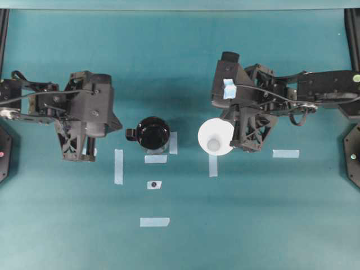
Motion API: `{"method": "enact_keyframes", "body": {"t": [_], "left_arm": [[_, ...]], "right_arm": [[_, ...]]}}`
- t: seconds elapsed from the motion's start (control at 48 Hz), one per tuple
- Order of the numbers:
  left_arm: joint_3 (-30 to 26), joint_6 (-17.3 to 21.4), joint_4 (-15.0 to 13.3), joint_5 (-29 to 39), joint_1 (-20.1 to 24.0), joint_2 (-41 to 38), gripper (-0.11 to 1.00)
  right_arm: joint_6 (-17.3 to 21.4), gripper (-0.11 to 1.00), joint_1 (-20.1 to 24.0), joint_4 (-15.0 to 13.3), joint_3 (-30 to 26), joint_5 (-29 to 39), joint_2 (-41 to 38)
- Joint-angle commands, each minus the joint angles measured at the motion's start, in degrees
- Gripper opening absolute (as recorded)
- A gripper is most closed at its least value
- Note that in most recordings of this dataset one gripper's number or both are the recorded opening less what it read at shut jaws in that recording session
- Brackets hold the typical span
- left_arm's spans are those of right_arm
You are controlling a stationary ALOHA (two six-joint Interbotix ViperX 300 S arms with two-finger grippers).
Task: Holding the cup holder with the left arm, the right arm places the cup into the cup holder.
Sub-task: 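Open both grippers and lower them over the holder and cup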
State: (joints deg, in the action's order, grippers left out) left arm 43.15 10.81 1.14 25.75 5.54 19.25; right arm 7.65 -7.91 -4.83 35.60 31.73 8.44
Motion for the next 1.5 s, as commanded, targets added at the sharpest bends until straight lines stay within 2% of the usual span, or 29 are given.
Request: {"method": "enact_keyframes", "body": {"t": [0.0,0.125,0.208,0.271,0.333,0.396,0.479,0.562,0.646,0.916,1.479], "left_arm": [[-0.9,-0.1,0.2,-0.2,0.2,-0.1,0.03],[-0.9,-0.2,0.2,-0.2,0.2,-0.7,0.03],[-1.0,-0.2,0.2,-0.3,0.3,-0.9,0.04],[-1.0,-0.2,0.2,-0.3,0.3,-1.0,0.09],[-0.9,-0.3,0.2,-0.4,0.4,-1.0,0.20],[-0.5,-0.1,0.2,-0.8,0.4,-0.9,0.36],[-0.1,-0.1,0.2,-2.1,0.4,-1.1,0.61],[0.3,-0.1,0.2,-2.8,0.4,-1.5,0.85],[0.4,0.1,0.2,-2.9,0.5,-2.1,0.98],[-0.3,-0.1,0.1,-3.1,0.4,-4.1,0.98],[-0.7,-0.7,0.2,-3.2,0.8,-8.0,0.98]], "right_arm": [[-0.6,0.11,-0.1,-0.1,-1.5,-0.2,0.8],[-1.6,0.23,0.0,-0.1,-1.6,0.0,0.8],[-1.9,0.38,-0.1,-0.1,-1.6,0.4,0.8],[-2.2,0.53,0.0,-0.1,-1.6,0.4,0.8],[-2.5,0.71,-0.1,-0.2,-1.6,0.4,0.7],[-2.8,0.85,0.0,-0.4,-1.6,0.4,0.5],[-3.2,0.97,-0.1,-2.3,-1.7,0.4,0.0],[-3.2,0.97,-0.4,-3.8,-2.0,0.5,-0.5],[-3.3,0.97,-0.9,-4.4,-2.8,1.1,-1.1],[-3.9,0.97,-1.7,-5.0,-4.8,2.1,-3.2],[-3.9,0.97,-0.7,-5.0,-5.0,3.5,-6.0]]}}
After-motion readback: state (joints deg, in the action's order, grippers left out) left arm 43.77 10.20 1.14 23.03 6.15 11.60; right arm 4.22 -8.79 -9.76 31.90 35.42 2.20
